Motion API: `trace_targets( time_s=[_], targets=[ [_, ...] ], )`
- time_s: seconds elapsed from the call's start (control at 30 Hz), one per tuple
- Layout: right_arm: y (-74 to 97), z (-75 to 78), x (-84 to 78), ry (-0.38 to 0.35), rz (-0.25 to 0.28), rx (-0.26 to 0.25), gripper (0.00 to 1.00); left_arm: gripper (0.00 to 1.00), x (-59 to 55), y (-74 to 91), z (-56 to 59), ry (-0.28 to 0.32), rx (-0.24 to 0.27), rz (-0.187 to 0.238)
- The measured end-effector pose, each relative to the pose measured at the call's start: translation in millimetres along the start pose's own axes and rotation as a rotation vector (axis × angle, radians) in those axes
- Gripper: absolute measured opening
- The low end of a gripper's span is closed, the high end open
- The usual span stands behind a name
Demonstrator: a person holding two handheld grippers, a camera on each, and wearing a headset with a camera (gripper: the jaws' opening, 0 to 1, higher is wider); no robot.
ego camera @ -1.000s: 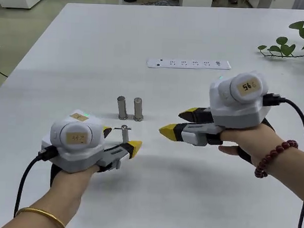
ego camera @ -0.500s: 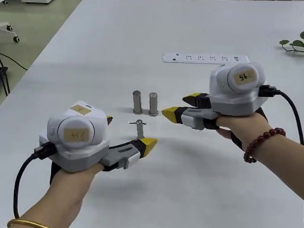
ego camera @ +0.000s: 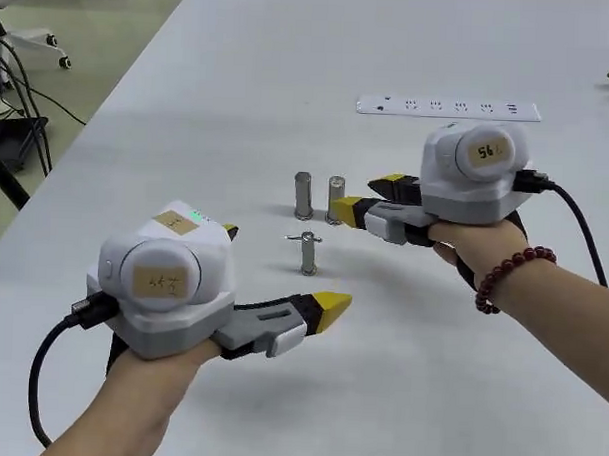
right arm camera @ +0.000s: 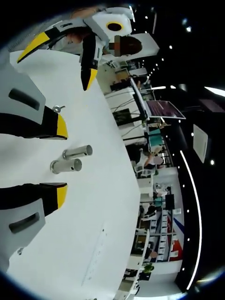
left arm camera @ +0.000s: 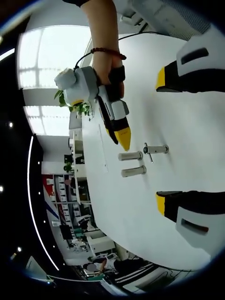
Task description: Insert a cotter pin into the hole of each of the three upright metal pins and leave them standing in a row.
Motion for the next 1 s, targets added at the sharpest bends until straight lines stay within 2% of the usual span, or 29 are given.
trace_targets(
  time_s=[0.13,0.23,0.5,0.67,0.93,1.0],
  targets=[
    [-9.8,-1.2,-1.7,0.019,0.002,-0.008,0.32,0.89,-1.7,3.2,-0.9,-0.006,-0.005,-0.007],
    [-17.6,0.0,-6.5,0.028,-0.003,-0.006,0.3,0.94,-2.2,5.1,-1.0,-0.006,-0.003,-0.003],
    [-34.1,3.9,-15.2,0.018,-0.012,0.001,0.24,0.99,-0.7,11.9,1.4,0.012,-0.01,0.016],
    [-34.6,1.6,-15.6,-0.006,-0.011,0.007,0.2,0.99,-0.9,14.2,3.1,-0.01,-0.003,0.029],
    [-41.2,6.3,-14.7,-0.043,0.002,0.01,0.1,0.99,-3.4,13.9,0.4,-0.017,0.002,0.021],
    [-42.0,4.6,-14.3,-0.036,0.001,0.01,0.1,0.99,-4.4,13.5,-0.6,-0.014,0.005,0.008]
  ],
)
Point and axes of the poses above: the centre of the closed fingertips' face, and the gripper's own axes: y roughly backward along the fingers, z roughly to its right, x roughly out of its top, the point moved 8 cm from there along y, roughly backward along the fingers, and after that the axes turned 7 degrees about y, right-handed, at the moved point
